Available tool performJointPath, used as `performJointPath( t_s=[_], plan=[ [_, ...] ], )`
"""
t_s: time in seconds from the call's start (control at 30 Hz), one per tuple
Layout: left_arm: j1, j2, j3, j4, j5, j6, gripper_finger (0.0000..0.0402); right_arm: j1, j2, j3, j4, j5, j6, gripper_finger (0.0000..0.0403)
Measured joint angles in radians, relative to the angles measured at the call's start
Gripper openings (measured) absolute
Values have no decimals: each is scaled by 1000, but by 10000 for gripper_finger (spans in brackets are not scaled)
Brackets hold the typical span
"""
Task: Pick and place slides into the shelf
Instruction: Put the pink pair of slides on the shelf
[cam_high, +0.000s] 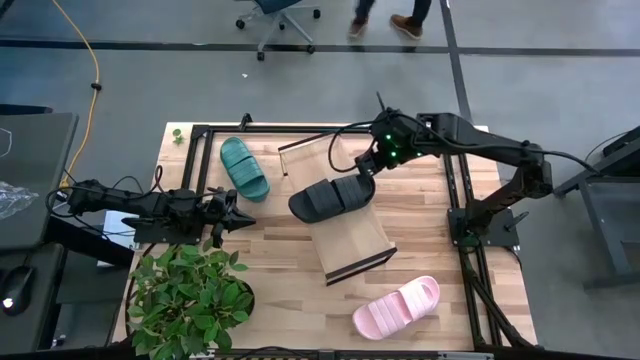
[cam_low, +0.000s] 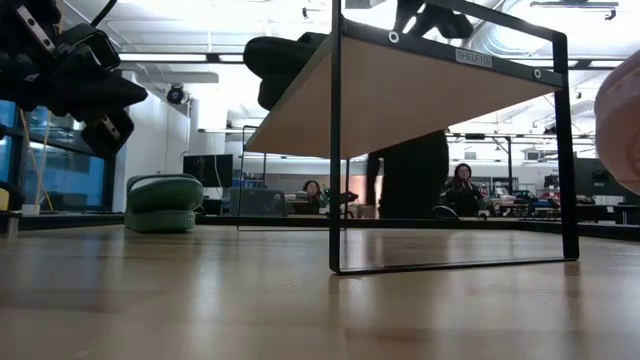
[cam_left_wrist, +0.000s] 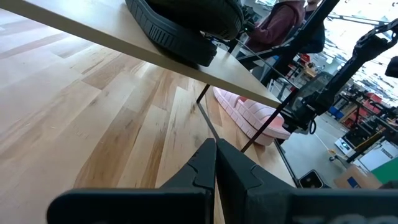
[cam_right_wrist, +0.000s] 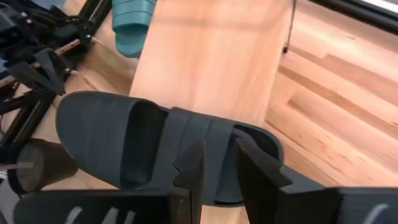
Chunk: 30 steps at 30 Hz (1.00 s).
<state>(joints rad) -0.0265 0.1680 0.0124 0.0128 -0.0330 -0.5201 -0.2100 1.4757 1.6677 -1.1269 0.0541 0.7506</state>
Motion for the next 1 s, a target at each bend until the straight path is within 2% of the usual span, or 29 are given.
performJointPath(
  t_s=[0.3,0.47,0.73,1.0],
  plan=[
    [0,0,0,53,-57,21,1,1,-15,46,-102,37,0,79],
    [0,0,0,121,-81,79,1,1,-69,48,-130,76,21,79],
    [0,0,0,119,-116,97,1,4,-175,48,-238,101,93,79],
    [0,0,0,111,-124,97,1,102,-276,47,-337,218,210,79]
  ],
)
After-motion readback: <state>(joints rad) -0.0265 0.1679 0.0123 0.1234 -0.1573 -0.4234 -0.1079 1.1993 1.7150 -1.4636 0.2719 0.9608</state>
